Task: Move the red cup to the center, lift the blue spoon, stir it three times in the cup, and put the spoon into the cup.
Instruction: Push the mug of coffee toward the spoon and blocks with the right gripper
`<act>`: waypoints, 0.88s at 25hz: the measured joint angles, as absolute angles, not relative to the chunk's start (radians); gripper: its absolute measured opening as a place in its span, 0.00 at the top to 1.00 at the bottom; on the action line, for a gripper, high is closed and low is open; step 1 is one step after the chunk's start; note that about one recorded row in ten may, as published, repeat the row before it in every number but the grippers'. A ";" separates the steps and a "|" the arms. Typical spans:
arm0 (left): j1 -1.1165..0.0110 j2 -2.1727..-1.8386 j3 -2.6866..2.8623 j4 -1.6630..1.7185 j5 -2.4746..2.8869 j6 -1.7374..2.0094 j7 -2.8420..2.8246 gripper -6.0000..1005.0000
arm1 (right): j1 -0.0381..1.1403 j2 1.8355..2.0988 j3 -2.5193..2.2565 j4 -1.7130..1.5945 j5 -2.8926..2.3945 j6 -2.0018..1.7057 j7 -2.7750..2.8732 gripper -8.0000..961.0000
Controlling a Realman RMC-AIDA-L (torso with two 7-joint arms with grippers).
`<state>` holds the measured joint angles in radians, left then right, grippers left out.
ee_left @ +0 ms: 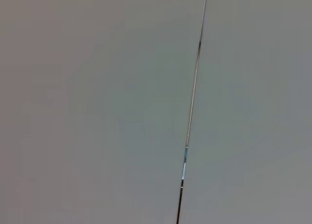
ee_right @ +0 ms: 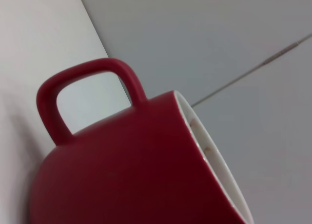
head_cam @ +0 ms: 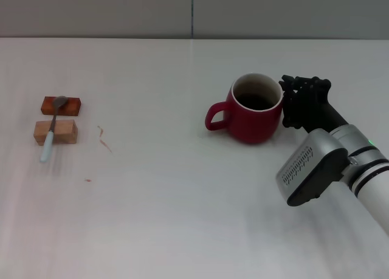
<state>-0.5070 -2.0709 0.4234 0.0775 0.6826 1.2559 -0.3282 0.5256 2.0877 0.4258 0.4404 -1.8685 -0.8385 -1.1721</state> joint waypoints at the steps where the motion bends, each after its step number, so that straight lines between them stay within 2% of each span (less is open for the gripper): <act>1: -0.507 -2.071 0.423 0.077 0.683 1.257 -0.328 0.18 | 0.527 2.088 0.423 0.447 -1.868 -0.834 -1.172 0.91; 22: -0.508 -2.071 0.423 0.063 0.683 1.274 -0.329 0.19 | 0.554 2.090 0.384 0.570 -1.880 -0.768 -1.169 0.91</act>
